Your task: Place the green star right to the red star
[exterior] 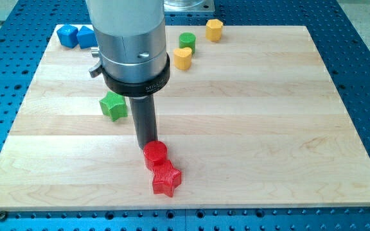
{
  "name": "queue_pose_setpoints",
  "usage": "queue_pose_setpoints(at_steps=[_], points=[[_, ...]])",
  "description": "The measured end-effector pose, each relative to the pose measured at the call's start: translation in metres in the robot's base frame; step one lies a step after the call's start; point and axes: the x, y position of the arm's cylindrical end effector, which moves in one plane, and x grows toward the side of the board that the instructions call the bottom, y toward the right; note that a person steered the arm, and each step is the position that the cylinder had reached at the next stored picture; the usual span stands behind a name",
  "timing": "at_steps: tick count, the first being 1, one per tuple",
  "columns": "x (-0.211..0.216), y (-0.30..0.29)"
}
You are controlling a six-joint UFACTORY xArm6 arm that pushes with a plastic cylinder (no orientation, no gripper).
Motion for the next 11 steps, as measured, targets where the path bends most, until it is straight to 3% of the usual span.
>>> queue_pose_setpoints(at_steps=[1,2,4,5,6,7,9,10,11], points=[[0.014,0.009],[0.0,0.01],[-0.159,-0.014],[-0.155,-0.098],[-0.099,-0.098],[-0.058,-0.03],[0.019,0.19],[0.033,0.234],[0.023,0.188]])
